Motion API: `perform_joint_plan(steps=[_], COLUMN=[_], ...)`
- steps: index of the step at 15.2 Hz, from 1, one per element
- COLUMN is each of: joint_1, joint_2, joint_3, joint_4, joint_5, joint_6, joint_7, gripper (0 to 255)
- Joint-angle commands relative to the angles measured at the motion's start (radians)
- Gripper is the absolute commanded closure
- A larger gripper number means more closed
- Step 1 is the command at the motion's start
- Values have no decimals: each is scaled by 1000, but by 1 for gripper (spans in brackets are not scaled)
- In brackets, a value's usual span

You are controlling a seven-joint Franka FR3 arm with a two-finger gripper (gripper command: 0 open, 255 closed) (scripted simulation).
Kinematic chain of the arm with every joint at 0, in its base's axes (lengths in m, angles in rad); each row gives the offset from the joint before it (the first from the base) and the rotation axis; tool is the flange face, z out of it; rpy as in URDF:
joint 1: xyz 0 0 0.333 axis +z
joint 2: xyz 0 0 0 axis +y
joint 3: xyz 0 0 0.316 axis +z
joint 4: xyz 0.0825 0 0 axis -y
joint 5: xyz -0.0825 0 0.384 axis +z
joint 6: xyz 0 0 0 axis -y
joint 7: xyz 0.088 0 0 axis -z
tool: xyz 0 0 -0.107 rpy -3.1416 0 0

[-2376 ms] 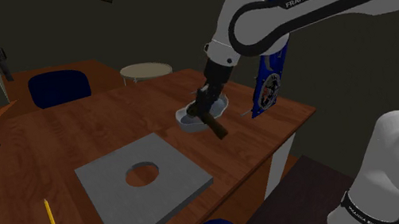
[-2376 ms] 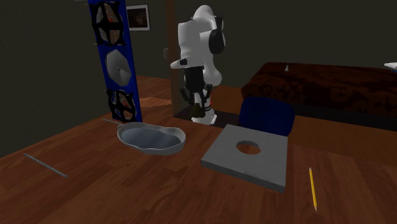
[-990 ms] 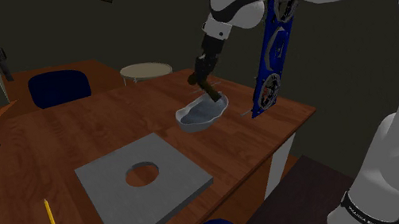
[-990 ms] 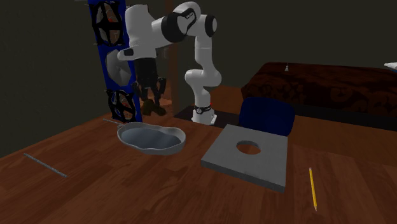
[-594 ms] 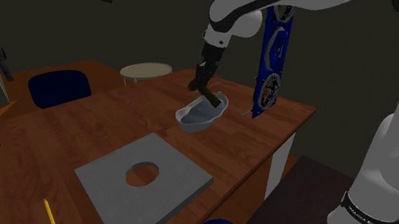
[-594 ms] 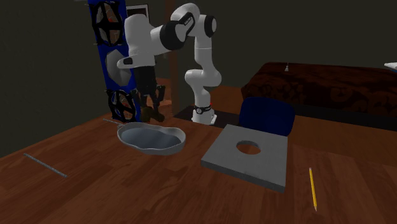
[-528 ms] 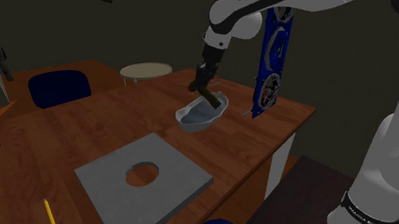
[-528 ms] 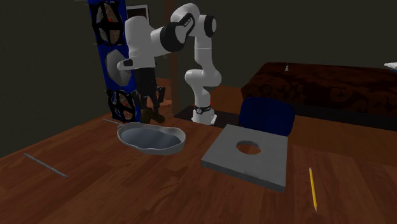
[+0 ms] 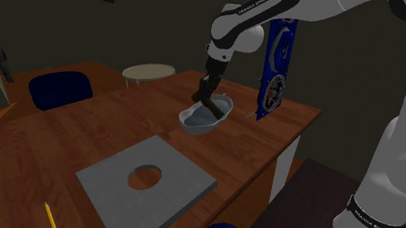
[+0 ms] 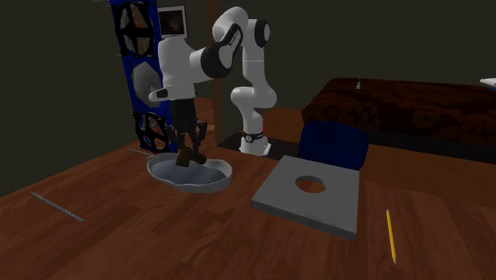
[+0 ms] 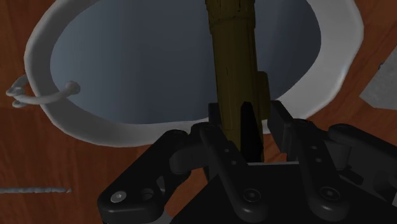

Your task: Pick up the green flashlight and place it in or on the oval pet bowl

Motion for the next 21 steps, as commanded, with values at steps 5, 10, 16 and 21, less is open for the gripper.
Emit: perform_joint_plan(steps=[5,10,16,21], joint_1=[1,1,-9,-12], joint_2=[4,4,-50,-62], joint_3=[1,1,-9,-12], joint_4=[-7,-7,27,38], joint_5=[3,3,-19,-24], joint_6=[11,10,-77,-100], joint_7=[-3,-3,11,14], gripper=[255,0,0,0])
